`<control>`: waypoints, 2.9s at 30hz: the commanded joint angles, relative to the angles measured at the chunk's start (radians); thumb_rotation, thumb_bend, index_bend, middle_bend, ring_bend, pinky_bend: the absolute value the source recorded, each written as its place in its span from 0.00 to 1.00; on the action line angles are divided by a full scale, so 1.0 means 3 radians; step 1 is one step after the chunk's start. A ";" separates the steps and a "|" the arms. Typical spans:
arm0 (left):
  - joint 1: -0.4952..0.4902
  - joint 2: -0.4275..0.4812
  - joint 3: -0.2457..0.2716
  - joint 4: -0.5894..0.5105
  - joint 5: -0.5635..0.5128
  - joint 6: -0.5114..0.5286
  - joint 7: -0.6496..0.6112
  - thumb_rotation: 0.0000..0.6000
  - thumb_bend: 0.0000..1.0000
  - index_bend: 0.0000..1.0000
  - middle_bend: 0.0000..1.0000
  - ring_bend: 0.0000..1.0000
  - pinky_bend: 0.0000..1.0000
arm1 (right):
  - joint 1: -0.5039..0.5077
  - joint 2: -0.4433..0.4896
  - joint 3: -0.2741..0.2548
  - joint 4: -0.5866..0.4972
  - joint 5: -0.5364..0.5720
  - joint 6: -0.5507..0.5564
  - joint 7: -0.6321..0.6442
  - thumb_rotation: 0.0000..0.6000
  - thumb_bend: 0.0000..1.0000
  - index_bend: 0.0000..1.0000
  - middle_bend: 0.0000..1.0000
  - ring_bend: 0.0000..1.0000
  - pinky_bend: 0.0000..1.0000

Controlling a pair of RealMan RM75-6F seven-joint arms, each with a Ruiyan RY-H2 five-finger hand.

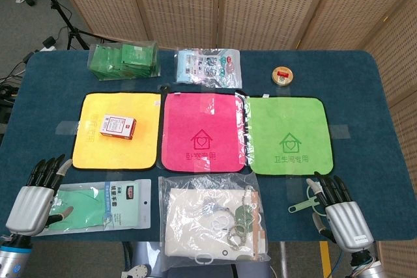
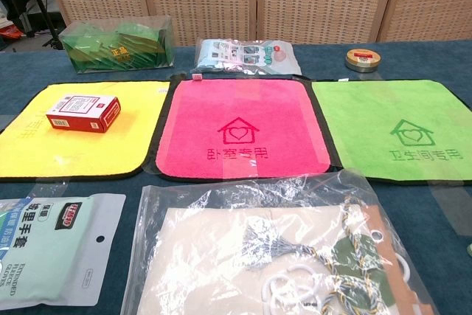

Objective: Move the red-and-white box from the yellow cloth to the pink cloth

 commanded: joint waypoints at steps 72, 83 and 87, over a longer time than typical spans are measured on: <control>-0.1441 0.1033 -0.1116 -0.0001 -0.2726 -0.3293 -0.3420 1.00 0.69 0.00 0.00 0.00 0.00 | 0.0117 -0.0118 0.0121 0.0136 0.0334 -0.0220 -0.0051 1.00 0.52 0.00 0.00 0.00 0.00; -0.1689 0.0804 -0.1161 0.0572 -0.3081 -0.3805 -0.3498 1.00 0.67 0.00 0.00 0.00 0.00 | 0.0094 -0.0186 0.0127 0.0196 0.0210 -0.0068 -0.0068 1.00 0.51 0.00 0.00 0.00 0.00; -0.1767 0.0702 -0.1162 0.0763 -0.3148 -0.3937 -0.3487 1.00 0.67 0.00 0.00 0.00 0.00 | 0.0110 -0.0216 0.0140 0.0216 0.0265 -0.0113 -0.0098 1.00 0.52 0.00 0.00 0.00 0.00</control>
